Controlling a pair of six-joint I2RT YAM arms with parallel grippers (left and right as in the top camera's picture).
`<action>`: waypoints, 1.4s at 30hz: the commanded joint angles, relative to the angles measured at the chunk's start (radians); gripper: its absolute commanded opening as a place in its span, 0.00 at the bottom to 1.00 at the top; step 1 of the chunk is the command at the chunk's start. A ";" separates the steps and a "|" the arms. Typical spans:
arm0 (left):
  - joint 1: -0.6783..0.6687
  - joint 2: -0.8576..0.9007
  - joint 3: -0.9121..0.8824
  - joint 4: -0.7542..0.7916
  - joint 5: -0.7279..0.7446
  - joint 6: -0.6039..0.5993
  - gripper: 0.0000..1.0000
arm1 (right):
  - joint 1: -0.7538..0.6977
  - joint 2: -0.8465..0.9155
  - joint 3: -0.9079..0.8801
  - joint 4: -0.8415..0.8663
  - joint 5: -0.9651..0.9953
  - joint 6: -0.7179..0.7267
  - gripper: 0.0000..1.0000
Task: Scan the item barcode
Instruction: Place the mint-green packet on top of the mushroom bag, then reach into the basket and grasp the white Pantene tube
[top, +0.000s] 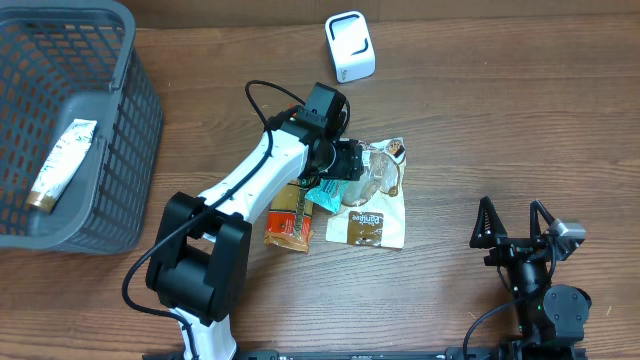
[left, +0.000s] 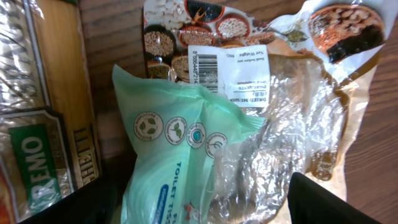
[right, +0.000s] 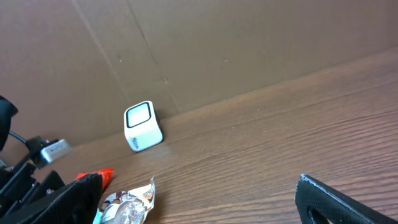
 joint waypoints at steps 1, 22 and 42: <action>0.034 -0.029 0.130 -0.052 -0.005 0.015 0.79 | -0.008 -0.007 -0.010 0.004 0.006 -0.001 1.00; 0.799 -0.124 0.970 -0.661 -0.254 0.298 1.00 | -0.008 -0.007 -0.010 0.004 0.005 -0.001 1.00; 1.013 -0.111 0.278 0.063 -0.138 0.692 1.00 | -0.008 -0.007 -0.010 0.004 0.006 -0.001 1.00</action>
